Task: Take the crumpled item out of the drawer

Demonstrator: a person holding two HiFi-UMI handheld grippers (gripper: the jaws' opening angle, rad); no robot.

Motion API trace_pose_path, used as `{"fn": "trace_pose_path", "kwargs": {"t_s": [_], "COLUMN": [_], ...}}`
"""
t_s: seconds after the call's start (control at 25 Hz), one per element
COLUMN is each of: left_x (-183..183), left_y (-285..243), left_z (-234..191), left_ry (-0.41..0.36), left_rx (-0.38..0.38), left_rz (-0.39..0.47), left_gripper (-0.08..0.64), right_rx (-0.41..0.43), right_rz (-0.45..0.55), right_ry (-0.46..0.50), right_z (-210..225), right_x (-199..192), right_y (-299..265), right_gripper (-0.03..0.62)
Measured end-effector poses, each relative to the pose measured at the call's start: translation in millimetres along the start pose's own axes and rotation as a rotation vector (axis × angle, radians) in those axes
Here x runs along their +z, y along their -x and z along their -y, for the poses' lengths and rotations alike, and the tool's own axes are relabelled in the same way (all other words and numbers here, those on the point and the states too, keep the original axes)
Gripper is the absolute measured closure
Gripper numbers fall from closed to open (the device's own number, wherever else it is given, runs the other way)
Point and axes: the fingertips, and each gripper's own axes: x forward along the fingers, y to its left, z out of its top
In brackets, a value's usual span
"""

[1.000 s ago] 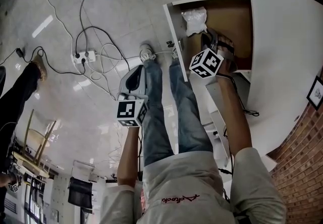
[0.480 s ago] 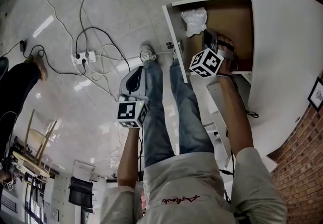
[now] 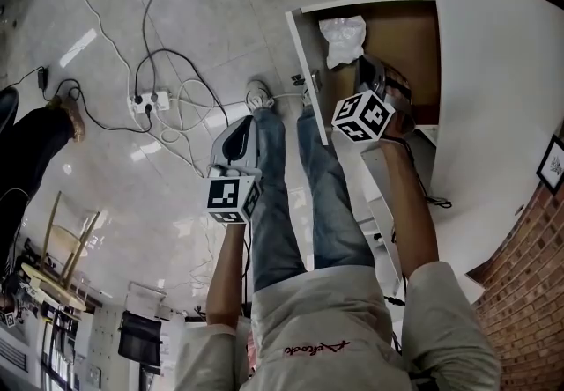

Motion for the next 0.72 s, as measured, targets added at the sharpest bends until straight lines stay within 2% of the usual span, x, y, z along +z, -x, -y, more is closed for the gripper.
{"fn": "trace_pose_path", "kwargs": {"t_s": [0.24,0.44,0.72], "left_x": [4.6,4.4,10.7], "left_y": [3.8,5.3,9.6], "left_z": [2.1,4.0,3.8], "left_ry": [-0.007,-0.012,-0.012], "left_rx": [0.000,-0.003,-0.004], "left_rz": [0.012,0.017,0.035], "left_gripper": [0.551,0.551,0.551], "right_rx": [-0.051,-0.097,-0.112], "right_rz": [0.030,0.093,0.226], "right_ry": [-0.071,-0.133,-0.322], "right_z": [4.2,3.6,11.3], "right_x": [0.9,5.1,13.9], "right_y": [29.1,55.7,88.3], "right_gripper": [0.577,0.577,0.577]}}
